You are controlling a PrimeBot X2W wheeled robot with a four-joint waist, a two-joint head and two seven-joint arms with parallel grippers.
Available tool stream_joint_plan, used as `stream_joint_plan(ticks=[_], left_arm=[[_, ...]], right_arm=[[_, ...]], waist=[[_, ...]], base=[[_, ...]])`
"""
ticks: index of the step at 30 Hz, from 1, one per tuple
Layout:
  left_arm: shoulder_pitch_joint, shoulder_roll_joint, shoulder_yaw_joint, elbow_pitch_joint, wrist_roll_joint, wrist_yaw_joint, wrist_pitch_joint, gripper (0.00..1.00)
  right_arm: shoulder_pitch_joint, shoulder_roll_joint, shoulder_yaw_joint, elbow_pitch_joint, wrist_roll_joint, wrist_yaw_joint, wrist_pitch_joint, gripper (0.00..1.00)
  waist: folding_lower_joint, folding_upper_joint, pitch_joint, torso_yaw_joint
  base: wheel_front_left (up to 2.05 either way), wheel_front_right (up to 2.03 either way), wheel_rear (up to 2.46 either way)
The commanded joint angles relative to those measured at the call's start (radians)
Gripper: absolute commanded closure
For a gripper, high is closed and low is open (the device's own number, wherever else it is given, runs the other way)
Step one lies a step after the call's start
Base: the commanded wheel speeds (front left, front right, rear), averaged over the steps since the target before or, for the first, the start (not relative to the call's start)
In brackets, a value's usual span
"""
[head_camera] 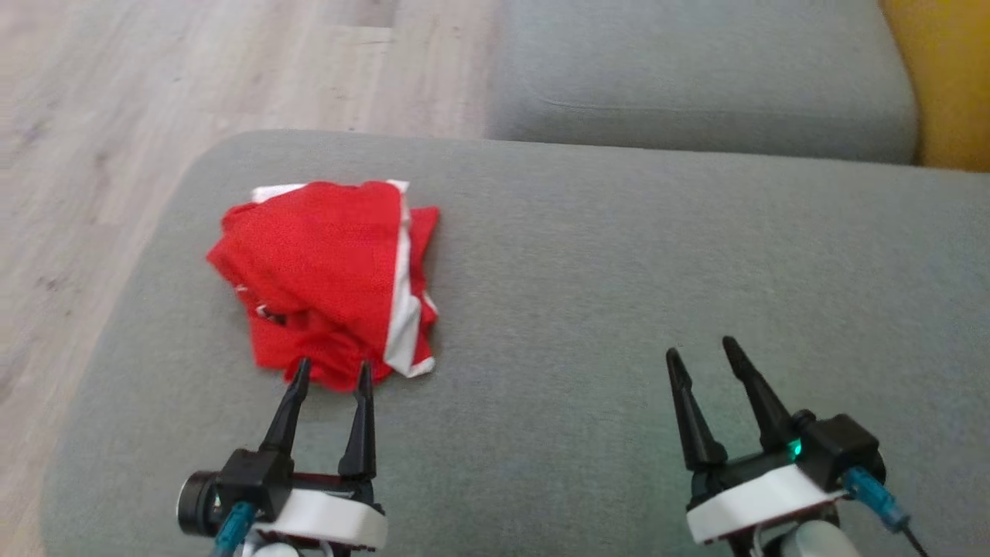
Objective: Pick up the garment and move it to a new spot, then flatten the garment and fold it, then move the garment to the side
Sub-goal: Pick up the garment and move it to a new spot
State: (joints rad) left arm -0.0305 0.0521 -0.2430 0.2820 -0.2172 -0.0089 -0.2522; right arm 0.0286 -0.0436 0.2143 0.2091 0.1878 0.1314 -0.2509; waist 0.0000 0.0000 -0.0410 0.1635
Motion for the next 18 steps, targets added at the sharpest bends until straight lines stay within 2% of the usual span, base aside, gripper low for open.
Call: stream_joint_plan(ticks=[1, 11, 18], left_arm=[[-0.018, -0.002, 0.039, -0.035, 0.006, 0.004, -0.010, 0.00], [0.010, -0.002, 0.055, -0.042, 0.004, 0.002, -0.010, 0.00], [0.023, -0.002, 0.064, -0.039, 0.014, -0.004, -0.010, 0.00]], right_arm=[[-0.018, -0.007, 0.024, -0.034, 0.009, -0.001, -0.011, 0.00], [-0.003, -0.007, 0.056, -0.036, 0.027, -0.001, -0.011, 0.00], [0.004, -0.007, 0.069, -0.038, 0.037, -0.001, -0.011, 0.00]], waist=[[0.0000, 0.0000, -0.009, 0.034], [0.0000, 0.0000, -0.032, 0.173], [0.0000, 0.0000, -0.040, 0.236]], base=[[0.00, 0.00, 0.00], [0.00, 0.00, 0.00], [0.00, 0.00, 0.00]])
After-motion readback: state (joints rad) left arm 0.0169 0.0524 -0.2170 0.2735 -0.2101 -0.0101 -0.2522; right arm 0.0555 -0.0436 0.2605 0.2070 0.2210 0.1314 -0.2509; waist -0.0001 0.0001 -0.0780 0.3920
